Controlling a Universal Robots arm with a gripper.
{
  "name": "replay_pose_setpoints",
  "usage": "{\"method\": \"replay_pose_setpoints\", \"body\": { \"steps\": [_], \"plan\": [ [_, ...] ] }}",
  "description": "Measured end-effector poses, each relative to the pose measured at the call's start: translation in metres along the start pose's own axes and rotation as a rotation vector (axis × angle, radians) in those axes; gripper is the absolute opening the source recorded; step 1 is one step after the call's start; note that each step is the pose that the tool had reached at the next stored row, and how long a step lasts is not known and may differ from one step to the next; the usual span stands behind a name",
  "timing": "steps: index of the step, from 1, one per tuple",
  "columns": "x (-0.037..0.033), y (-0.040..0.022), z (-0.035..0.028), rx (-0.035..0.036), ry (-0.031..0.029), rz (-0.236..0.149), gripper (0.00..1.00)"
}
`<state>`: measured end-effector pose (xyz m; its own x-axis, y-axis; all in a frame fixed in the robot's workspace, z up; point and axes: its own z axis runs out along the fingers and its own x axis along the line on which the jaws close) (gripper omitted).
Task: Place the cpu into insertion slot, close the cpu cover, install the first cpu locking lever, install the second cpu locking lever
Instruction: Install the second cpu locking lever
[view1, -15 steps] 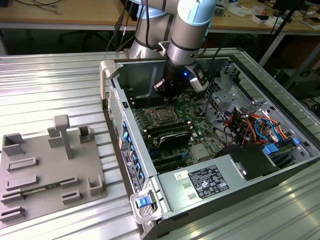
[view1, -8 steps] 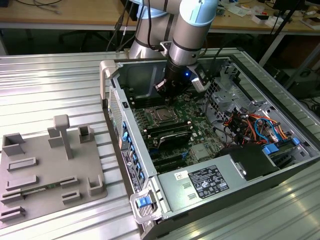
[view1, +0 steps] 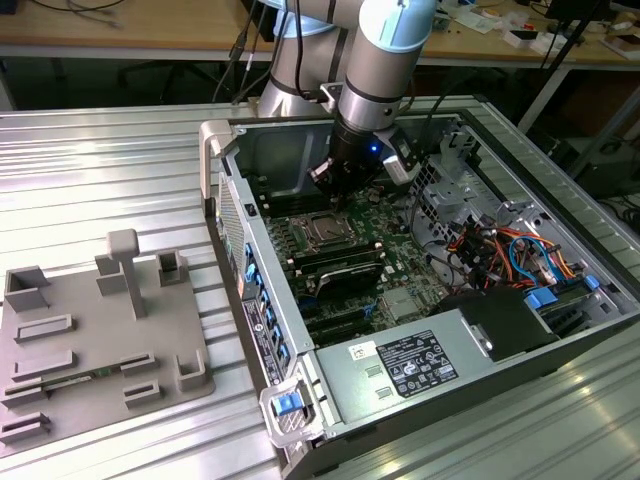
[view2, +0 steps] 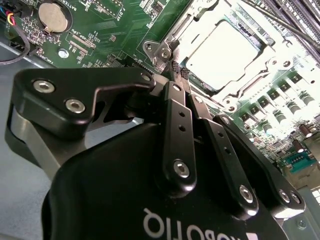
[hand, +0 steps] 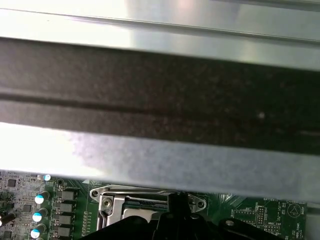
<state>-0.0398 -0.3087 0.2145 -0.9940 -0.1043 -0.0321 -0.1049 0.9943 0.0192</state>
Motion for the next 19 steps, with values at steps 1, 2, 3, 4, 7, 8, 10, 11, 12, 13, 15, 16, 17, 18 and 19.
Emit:
{"method": "replay_pose_setpoints", "body": {
  "steps": [1,2,3,4,7,8,10,11,12,13,15,16,17,18,19],
  "plan": [
    [0.0,0.0,0.0,0.0,0.0,0.0,0.11],
    [0.0,0.0,0.0,-0.0002,-0.0001,0.0,0.11],
    [-0.0001,0.0001,-0.0003,-0.0002,-0.0002,0.0,0.11],
    [-0.0001,0.0,-0.0012,0.0,-0.0001,0.0,0.11],
    [-0.0002,0.0001,-0.005,-0.0001,-0.0001,0.0,0.11],
    [-0.0002,0.0001,-0.0056,-0.0001,-0.0001,0.0,0.11],
    [-0.0003,0.0001,-0.006,0.0001,-0.0001,0.0,0.11],
    [-0.0003,-0.0002,-0.0062,0.0006,0.0001,0.0,0.11],
    [-0.0003,-0.0008,-0.0063,0.0014,0.0002,0.0,0.11],
    [-0.0002,-0.0016,-0.0064,0.0022,0.0002,0.0,0.11],
    [-0.0002,-0.0041,-0.007,0.0042,0.0004,0.0,0.11],
    [-0.0002,-0.0051,-0.0072,0.0049,0.0005,0.0,0.11],
    [-0.0004,-0.0068,-0.0075,0.0062,0.0006,0.0,0.11],
    [-0.0007,-0.0084,-0.0078,0.0075,0.0008,0.0,0.11],
    [-0.0017,-0.009,-0.0077,0.0081,0.0008,0.0,0.11]
  ]
}}
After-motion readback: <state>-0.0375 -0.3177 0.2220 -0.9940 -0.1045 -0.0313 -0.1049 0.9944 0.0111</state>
